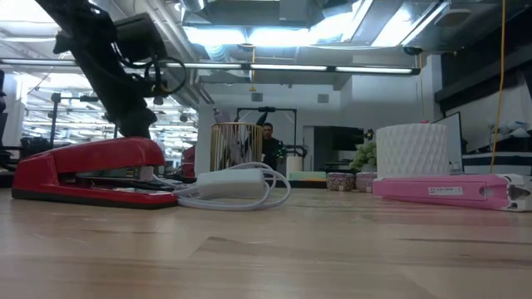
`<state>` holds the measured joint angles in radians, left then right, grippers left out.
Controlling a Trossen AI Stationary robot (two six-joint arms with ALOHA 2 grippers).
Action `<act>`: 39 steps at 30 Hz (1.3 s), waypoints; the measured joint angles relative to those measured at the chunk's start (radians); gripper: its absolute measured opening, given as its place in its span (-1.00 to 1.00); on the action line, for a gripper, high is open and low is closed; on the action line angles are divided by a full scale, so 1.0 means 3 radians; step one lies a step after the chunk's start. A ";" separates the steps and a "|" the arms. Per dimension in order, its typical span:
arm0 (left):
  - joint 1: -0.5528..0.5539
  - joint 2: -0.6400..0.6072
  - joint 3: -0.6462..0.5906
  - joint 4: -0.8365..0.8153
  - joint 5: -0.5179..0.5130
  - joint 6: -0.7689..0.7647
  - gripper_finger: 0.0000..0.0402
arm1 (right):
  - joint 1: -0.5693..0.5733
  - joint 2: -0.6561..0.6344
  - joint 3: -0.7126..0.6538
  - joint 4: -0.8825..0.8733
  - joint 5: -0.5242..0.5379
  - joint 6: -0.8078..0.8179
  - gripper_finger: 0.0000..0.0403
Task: Screw lightbulb
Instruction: Insert the white lightbulb into the gold lamp
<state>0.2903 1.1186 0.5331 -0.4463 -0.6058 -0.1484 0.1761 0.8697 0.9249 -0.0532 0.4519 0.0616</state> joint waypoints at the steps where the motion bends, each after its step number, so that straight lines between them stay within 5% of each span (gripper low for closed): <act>1: 0.0024 0.0019 0.0000 0.0023 0.0008 0.0031 -0.23 | 0.0001 -0.0015 0.0000 -0.0002 0.0000 0.0000 -0.21; 6: 0.0157 0.0148 0.0000 0.0147 0.0308 0.0289 -0.23 | 0.0001 -0.0036 0.0000 -0.0011 -0.0001 -0.0002 -0.21; 15: 0.0245 0.0391 0.0017 0.0189 0.0287 0.0341 -0.26 | 0.0001 -0.0036 0.0000 -0.0165 -0.0001 -0.0004 -0.21; 28: 0.0245 0.0370 0.0040 0.0357 0.0375 0.0077 -0.88 | 0.0001 -0.0035 0.0000 -0.0174 -0.0003 -0.0002 -0.21; 39: 0.0199 0.0385 0.0522 0.0109 0.0395 -0.0031 -0.97 | 0.0001 -0.0105 -0.0001 -0.0189 -0.0003 -0.0001 -0.21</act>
<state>0.3500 1.2343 0.6897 -0.4137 -0.4872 -0.1577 0.1763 0.8382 0.9247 -0.1099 0.4509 0.0613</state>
